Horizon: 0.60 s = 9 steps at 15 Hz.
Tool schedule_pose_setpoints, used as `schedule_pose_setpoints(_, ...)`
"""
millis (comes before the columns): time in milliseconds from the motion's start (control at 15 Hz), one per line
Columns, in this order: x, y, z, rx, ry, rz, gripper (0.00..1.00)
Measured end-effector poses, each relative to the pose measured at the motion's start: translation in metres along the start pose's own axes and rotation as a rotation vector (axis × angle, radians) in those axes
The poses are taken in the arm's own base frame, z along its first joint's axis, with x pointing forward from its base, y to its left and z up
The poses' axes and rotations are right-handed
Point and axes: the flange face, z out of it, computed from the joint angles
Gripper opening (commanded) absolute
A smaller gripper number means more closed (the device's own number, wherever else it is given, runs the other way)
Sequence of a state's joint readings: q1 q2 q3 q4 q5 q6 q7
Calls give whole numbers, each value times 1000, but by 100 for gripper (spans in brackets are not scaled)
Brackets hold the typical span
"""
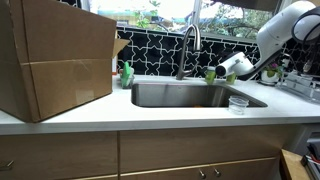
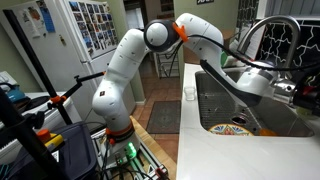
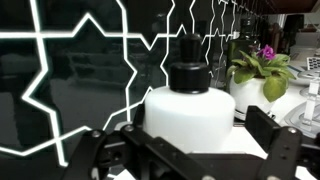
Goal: Put the bigger green bottle in an upright position
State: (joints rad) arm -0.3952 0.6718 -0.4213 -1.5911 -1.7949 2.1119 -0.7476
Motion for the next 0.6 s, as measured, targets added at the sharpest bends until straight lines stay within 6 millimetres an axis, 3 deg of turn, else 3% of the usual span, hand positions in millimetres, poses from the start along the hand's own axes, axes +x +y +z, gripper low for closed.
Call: schedule_pose_setpoints(600, -47, -14, 3, 25, 17, 30, 100)
